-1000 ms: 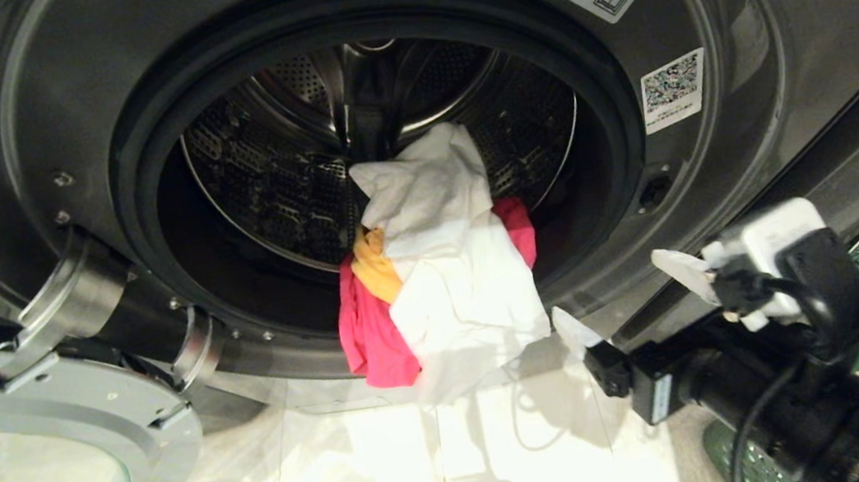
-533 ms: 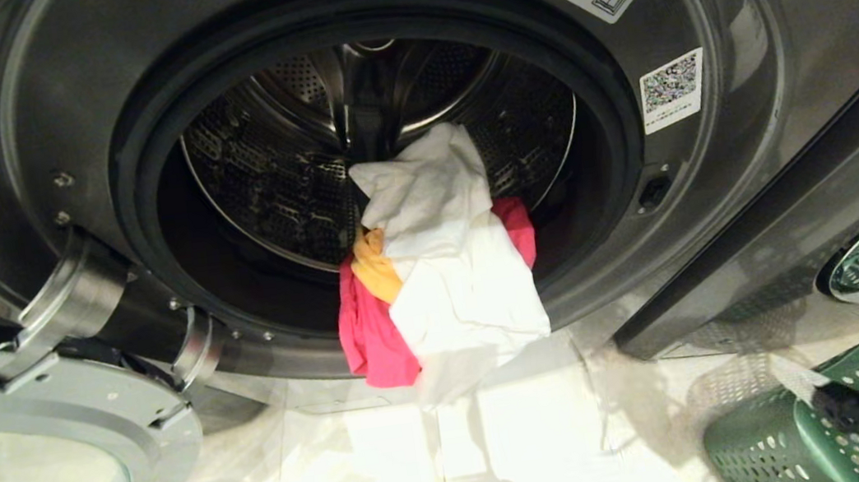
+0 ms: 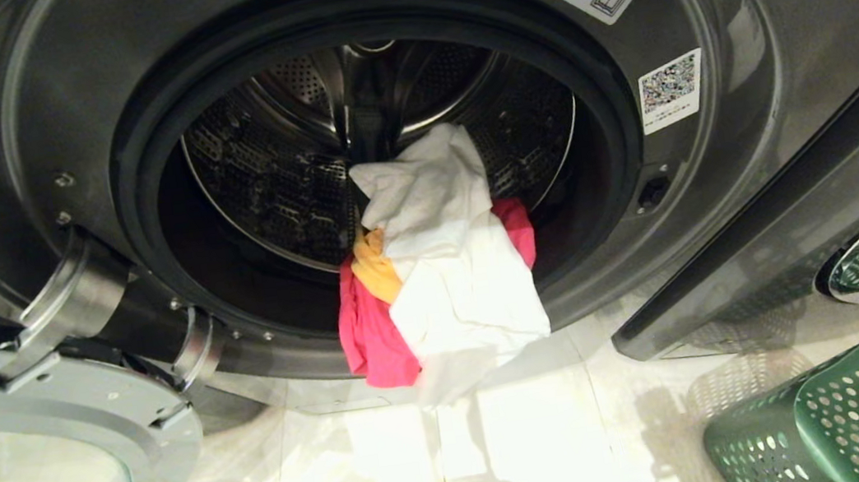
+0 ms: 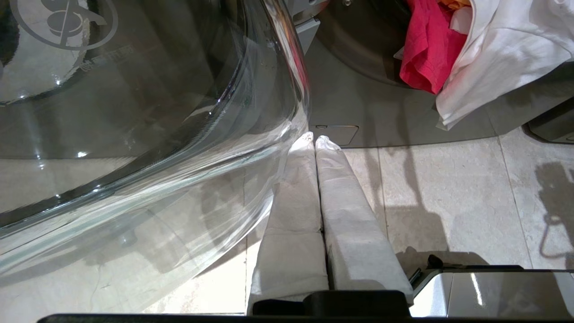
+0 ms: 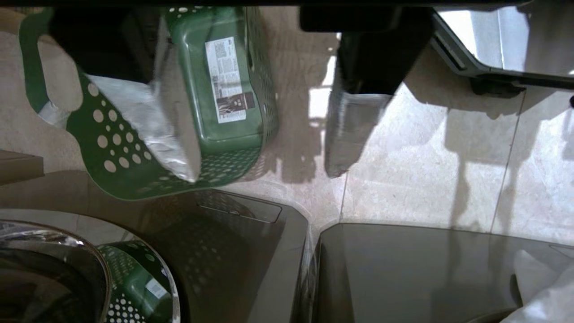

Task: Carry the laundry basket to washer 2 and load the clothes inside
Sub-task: Place the clothes into the washing machine

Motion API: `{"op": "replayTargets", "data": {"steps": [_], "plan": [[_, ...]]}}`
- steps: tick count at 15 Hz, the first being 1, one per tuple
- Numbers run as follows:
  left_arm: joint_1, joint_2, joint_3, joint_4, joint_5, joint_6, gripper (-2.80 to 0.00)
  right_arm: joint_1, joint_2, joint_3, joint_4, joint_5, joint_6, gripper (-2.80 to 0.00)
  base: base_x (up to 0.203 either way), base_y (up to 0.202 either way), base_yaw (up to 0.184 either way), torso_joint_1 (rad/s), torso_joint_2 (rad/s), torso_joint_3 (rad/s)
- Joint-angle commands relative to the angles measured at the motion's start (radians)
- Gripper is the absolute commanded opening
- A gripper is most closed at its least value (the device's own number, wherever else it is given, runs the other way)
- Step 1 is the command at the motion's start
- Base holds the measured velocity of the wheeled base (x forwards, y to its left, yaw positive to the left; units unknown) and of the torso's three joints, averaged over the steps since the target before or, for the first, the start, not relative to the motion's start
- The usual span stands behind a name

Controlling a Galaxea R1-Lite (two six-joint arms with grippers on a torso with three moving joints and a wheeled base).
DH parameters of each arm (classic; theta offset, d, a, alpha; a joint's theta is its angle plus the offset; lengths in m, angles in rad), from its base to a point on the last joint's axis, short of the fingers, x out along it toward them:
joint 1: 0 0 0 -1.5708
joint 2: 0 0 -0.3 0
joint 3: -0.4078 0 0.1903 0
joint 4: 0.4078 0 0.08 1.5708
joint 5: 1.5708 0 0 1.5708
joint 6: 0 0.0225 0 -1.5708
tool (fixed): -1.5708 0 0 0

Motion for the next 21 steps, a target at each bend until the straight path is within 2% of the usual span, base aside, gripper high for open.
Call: {"op": "replayTargets", "data": {"steps": [1,3,8,11,14,21], "plan": [[0.000,0.001,0.002,0.000,0.000,0.000,-2.80,-0.037,-0.207,0.034,0.084,0.051,0.000,-2.80,0.000,0.000,0.000,0.000,0.00,0.000],[0.000,0.000,0.002,0.000,0.000,0.000,-2.80,-0.051,-0.215,0.035,0.126,0.101,0.004,-2.80,0.000,0.000,0.000,0.000,0.00,0.000],[0.000,0.001,0.002,0.000,0.000,0.000,-2.80,-0.167,-0.269,0.035,0.128,0.109,0.029,-2.80,0.000,0.000,0.000,0.000,0.00,0.000],[0.000,0.000,0.002,0.000,0.000,-0.001,-2.80,-0.182,-0.472,0.035,0.193,0.174,0.024,-2.80,0.000,0.000,0.000,0.000,0.00,0.000],[0.000,0.000,0.002,0.002,0.000,-0.001,-2.80,-0.191,-0.492,0.035,0.265,0.228,0.030,-2.80,0.000,0.000,0.000,0.000,0.00,0.000],[0.000,0.000,0.002,0.002,0.000,-0.001,-2.80,-0.191,-0.492,0.035,0.265,0.220,0.041,-2.80,0.000,0.000,0.000,0.000,0.00,0.000]]}}
